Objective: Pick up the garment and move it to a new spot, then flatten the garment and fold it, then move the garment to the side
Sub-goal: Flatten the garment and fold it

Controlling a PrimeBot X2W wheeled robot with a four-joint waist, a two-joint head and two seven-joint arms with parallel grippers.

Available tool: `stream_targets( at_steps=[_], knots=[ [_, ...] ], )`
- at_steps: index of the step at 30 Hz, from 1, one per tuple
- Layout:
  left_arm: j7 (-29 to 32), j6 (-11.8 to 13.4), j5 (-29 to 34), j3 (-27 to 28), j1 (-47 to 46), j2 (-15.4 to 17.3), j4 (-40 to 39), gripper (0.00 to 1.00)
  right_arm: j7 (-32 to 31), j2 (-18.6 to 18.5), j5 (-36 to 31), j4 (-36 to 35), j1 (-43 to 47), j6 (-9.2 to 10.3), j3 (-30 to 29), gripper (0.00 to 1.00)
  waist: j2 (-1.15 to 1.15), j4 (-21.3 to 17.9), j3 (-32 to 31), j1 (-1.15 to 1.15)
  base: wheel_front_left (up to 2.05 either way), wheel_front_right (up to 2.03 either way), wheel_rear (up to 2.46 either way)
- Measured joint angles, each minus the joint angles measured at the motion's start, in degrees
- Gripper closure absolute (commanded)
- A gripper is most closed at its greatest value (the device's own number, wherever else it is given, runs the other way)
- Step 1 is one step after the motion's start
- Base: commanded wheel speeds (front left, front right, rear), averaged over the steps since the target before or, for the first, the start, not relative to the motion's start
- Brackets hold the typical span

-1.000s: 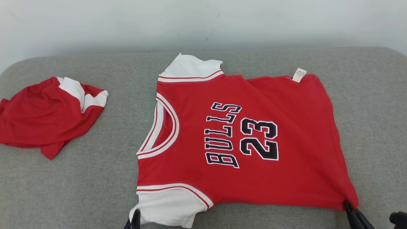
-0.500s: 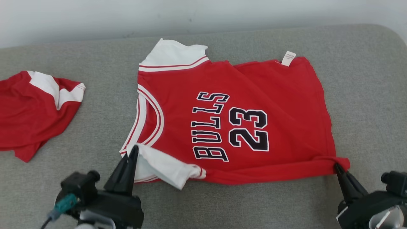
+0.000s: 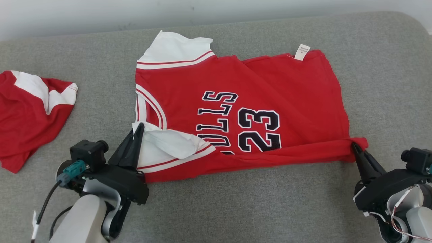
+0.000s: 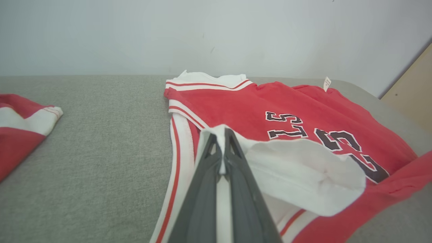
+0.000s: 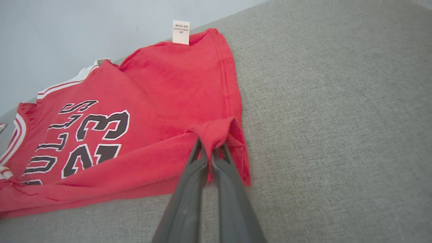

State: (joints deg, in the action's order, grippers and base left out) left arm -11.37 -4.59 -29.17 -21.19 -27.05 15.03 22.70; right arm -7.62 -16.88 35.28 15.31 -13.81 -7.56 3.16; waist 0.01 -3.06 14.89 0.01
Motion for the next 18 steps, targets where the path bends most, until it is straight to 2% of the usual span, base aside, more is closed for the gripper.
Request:
stream_targets(
  at_steps=[1, 2, 3, 11, 18],
  knots=[
    [-0.33, -0.07, 0.0, -0.24, -0.54, -0.32, 1.0, 0.85, 0.41, -0.02, 0.0, 0.4, -0.31, 0.0, 0.1, 0.0, 0.0, 0.01, -0.14, 0.0, 0.0, 0.0, 0.0],
    [-0.75, -0.38, 0.0, -0.22, -0.96, -0.68, 2.04, 0.36, 0.65, -0.03, -0.01, 0.81, -0.48, 0.0, 0.23, 0.0, 0.0, 0.03, -0.31, 0.0, 0.0, 0.0, 0.0],
    [-1.31, -0.43, 0.07, -0.23, -1.3, -0.94, 2.86, 0.0, 0.79, -0.03, 0.0, 1.2, -0.53, 0.0, 0.43, 0.0, 0.0, 0.05, -0.52, 0.0, 0.0, 0.0, 0.0],
    [-3.46, -0.46, 0.68, 1.59, -1.48, -2.43, 5.14, 0.0, 4.22, -0.85, -0.15, 2.26, 1.44, 0.0, 0.62, 0.0, 0.0, 0.35, -2.87, -0.01, 0.0, 0.0, 0.0],
    [-3.68, 0.34, 2.05, 3.02, 6.44, -2.14, 1.86, 0.0, 5.76, -2.32, -3.02, 2.97, 4.74, 0.0, 0.71, 0.0, 0.0, 1.33, -4.49, -0.02, 0.0, 0.0, 0.0]
  ],
)
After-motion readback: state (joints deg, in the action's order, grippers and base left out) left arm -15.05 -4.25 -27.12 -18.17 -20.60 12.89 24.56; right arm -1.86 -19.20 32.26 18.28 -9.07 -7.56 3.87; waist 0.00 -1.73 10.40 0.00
